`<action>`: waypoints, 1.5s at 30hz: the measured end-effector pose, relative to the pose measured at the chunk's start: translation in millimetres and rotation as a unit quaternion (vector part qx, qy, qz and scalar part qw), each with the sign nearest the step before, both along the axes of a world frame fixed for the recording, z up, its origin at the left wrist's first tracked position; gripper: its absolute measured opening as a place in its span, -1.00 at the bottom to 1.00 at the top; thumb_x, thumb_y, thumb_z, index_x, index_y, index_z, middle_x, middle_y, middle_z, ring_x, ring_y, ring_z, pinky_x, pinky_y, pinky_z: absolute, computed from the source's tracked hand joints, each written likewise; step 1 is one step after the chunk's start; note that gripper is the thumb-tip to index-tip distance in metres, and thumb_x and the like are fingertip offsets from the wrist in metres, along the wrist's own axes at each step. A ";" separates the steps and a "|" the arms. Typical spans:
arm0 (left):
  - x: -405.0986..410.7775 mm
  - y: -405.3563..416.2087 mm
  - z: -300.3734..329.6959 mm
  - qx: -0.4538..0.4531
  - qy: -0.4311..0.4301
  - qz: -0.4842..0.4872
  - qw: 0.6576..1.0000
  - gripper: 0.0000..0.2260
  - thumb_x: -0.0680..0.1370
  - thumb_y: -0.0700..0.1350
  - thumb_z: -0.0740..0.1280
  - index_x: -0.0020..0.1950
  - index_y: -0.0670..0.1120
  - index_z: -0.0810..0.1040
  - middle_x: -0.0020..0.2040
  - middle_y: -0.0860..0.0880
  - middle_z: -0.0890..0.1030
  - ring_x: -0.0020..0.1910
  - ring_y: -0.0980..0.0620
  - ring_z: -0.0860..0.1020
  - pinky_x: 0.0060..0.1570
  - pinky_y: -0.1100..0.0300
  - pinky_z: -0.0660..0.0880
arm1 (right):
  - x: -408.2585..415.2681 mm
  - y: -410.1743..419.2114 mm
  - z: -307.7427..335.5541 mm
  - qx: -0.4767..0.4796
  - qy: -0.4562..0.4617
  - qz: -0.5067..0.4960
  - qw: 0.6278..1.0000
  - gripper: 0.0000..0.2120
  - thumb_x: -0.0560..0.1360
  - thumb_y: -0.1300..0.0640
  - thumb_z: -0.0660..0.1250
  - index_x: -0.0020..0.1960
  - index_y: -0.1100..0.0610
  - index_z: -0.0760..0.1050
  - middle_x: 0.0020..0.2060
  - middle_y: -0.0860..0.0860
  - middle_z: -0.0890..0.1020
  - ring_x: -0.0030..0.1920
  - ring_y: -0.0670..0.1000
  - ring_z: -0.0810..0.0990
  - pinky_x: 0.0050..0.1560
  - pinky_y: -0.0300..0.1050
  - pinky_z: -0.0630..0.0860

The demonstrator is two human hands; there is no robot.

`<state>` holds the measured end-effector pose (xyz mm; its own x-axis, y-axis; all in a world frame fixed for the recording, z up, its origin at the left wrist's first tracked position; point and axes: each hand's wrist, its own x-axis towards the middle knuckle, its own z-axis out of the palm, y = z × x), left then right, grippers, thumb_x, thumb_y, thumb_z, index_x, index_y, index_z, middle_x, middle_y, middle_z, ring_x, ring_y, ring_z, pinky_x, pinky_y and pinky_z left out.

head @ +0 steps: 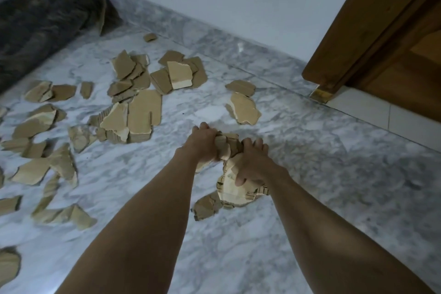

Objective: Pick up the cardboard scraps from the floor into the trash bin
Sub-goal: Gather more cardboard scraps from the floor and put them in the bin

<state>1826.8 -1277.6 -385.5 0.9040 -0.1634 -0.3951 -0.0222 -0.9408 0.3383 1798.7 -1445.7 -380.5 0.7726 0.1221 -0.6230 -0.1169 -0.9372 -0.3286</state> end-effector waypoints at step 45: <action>26.6 50.1 8.7 -0.267 0.032 0.453 0.850 -0.62 0.32 -0.05 0.57 0.07 -0.16 0.67 0.01 -0.14 0.69 -0.02 -0.15 0.64 0.04 -0.06 0.61 | 97.3 -8.0 20.5 0.287 -0.021 -0.391 0.874 -0.39 0.19 0.29 0.65 0.19 0.17 0.52 0.02 0.02 0.66 0.07 0.09 0.62 0.10 -0.06 0.56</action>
<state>1853.3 -1227.5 -376.7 0.7340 0.4165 -0.5365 0.6640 -0.2737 0.6959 1896.0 -1453.7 -360.0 0.7807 -0.1699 -0.6013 -0.6242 -0.2563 -0.7380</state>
